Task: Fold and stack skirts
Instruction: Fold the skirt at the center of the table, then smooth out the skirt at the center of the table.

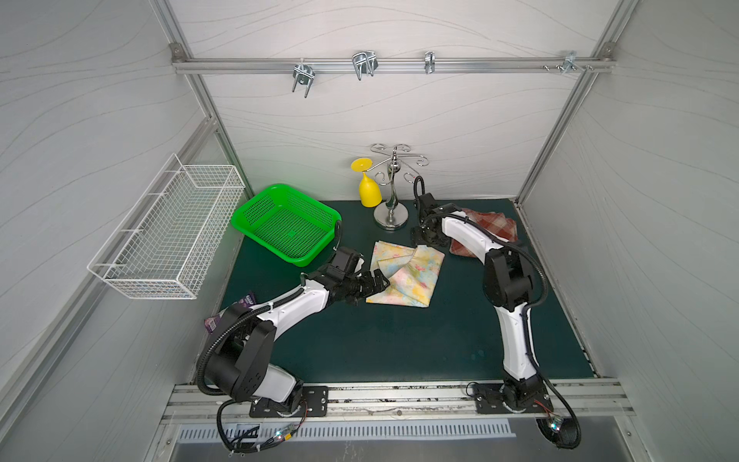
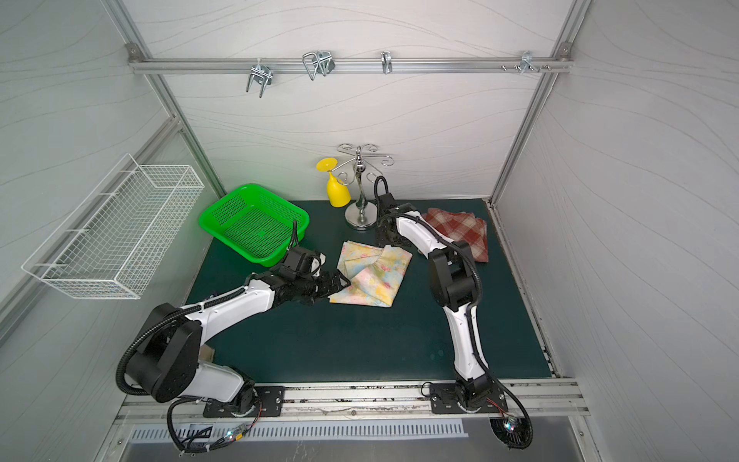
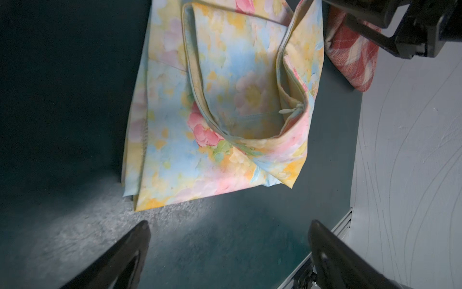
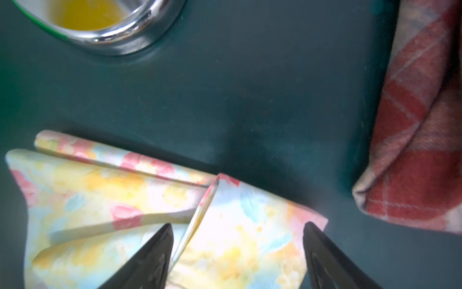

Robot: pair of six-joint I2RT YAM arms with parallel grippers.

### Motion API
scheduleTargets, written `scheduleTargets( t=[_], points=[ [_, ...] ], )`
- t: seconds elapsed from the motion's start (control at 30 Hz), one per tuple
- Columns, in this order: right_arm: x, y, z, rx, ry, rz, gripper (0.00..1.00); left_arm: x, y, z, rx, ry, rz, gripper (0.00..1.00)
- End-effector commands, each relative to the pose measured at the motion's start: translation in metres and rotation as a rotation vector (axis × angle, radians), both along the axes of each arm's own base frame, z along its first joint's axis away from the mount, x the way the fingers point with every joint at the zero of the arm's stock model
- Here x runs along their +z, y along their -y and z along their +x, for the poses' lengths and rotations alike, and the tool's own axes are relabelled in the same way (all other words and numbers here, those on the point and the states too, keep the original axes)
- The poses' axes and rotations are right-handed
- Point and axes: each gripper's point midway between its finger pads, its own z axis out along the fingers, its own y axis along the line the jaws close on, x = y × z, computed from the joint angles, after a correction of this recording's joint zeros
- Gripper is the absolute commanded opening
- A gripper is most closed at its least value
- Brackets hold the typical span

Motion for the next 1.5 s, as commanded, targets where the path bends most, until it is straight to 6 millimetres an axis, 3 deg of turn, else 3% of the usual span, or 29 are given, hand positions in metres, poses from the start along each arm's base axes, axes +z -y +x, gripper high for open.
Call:
scheduleTargets(
  t=[0.0,0.53,0.73,0.9,1.1,1.27,1.47],
  points=[
    [-0.001,0.003,0.01,0.007,0.011,-0.02,0.78,0.012,0.0,0.012,0.007,0.043,0.005,0.99],
    [-0.038,-0.003,0.012,0.01,-0.051,-0.015,0.7,0.003,0.001,0.013,0.009,0.027,0.011,0.99],
    [-0.047,-0.001,0.009,0.002,-0.066,-0.021,0.54,0.002,0.001,0.013,0.01,0.025,0.014,0.99],
    [-0.045,-0.001,0.008,0.002,-0.062,-0.016,0.34,-0.002,0.002,0.014,0.011,0.014,0.014,0.99],
    [-0.039,0.0,0.007,0.001,-0.049,-0.011,0.17,-0.005,0.002,0.014,0.016,0.009,0.016,0.99],
    [-0.027,-0.001,0.004,-0.002,-0.025,0.017,0.1,-0.008,0.002,0.015,0.018,0.005,0.018,0.99],
    [0.004,-0.006,0.001,0.003,0.021,0.077,0.02,-0.012,0.001,0.015,0.021,-0.001,0.022,0.99]
  ],
)
